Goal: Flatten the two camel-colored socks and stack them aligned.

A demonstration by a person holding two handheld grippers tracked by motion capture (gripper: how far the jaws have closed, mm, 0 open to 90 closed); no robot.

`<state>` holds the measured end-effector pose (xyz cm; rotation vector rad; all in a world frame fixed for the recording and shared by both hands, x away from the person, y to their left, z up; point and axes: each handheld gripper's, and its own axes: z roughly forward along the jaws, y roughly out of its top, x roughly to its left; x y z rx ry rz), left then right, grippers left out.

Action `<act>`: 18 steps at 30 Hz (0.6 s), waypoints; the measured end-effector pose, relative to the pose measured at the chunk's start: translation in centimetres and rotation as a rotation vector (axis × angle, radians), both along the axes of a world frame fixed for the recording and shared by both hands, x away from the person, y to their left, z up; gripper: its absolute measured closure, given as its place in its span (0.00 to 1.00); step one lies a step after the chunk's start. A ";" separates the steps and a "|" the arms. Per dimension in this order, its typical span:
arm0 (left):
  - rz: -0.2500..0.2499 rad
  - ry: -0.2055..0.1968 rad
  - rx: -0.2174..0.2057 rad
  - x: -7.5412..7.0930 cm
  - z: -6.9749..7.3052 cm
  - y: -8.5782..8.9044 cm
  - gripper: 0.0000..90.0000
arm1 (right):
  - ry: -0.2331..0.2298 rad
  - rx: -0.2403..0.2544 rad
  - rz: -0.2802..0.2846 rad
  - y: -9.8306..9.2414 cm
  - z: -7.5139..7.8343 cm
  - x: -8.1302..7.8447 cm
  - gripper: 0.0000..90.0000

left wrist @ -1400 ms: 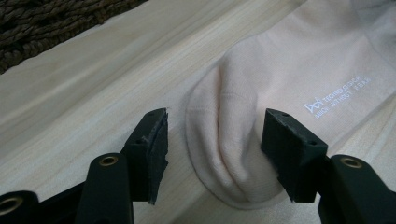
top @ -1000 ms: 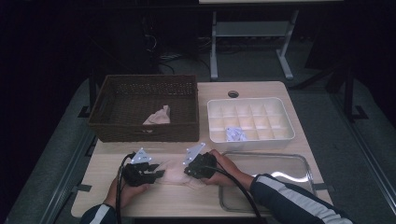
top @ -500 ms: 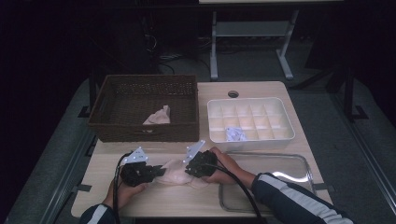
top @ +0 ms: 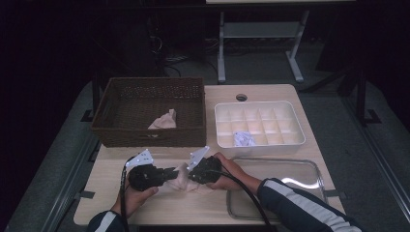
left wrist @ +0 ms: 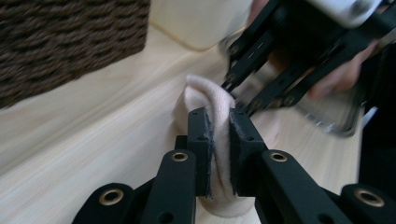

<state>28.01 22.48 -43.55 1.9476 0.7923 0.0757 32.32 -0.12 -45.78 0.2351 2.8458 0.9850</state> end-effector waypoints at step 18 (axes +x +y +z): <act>0.009 -0.009 0.062 0.2 0.4 -1.4 0.88 | 0.029 -0.010 -0.063 -7.7 2.3 -0.2 0.86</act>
